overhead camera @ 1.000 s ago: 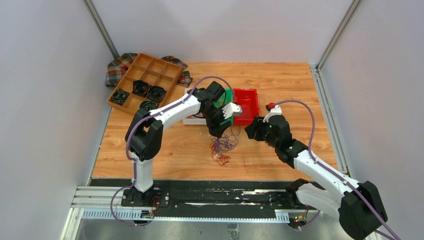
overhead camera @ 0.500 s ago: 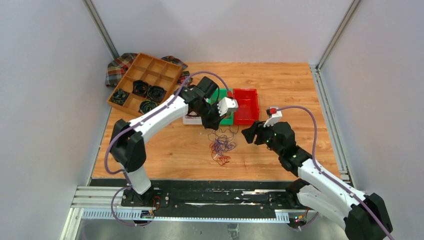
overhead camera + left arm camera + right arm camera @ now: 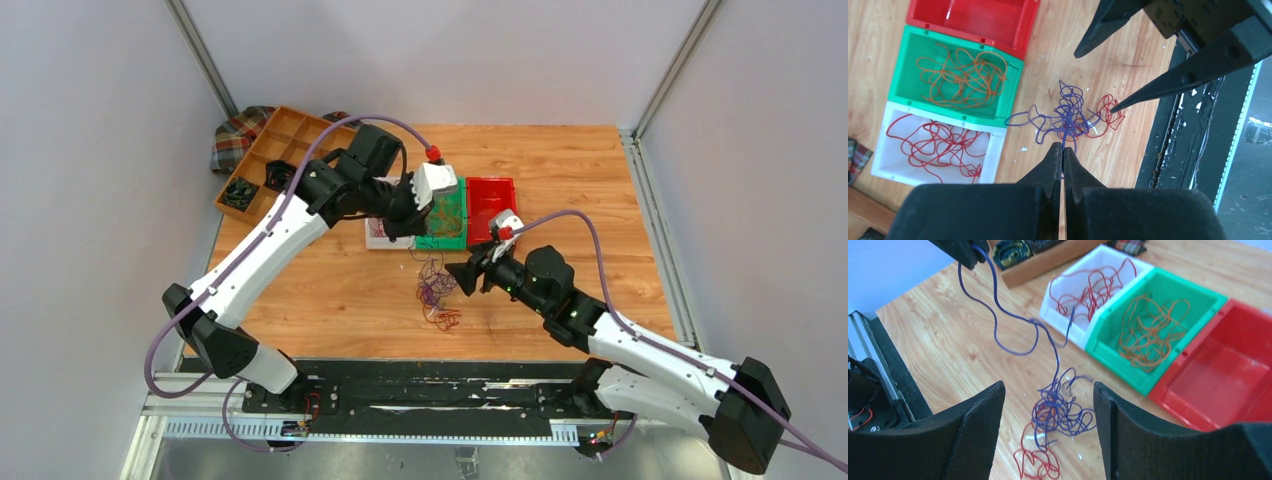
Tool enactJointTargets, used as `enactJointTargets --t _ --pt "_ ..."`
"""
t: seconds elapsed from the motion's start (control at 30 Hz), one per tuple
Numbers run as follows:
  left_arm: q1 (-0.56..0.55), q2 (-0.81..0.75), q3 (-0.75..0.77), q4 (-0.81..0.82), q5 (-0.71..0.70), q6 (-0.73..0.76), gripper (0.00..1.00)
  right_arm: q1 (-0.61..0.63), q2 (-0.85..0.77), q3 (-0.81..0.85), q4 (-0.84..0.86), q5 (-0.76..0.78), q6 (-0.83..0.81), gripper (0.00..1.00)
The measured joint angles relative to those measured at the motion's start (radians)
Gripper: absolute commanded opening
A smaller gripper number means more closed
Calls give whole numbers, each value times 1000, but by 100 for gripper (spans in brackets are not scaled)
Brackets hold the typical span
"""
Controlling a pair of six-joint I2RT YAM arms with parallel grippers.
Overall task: Untangle the cables
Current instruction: Untie the cable.
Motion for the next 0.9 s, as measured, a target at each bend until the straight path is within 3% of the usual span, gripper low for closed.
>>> enactJointTargets --t 0.43,0.73,0.9 --pt "0 -92 171 -49 -24 -6 1 47 225 158 96 8 -68 65" --pt "-4 -126 274 -76 -13 -7 0 55 373 234 164 44 -49 51" --pt "-6 -125 375 -95 -3 -28 0 55 430 214 231 47 1 48"
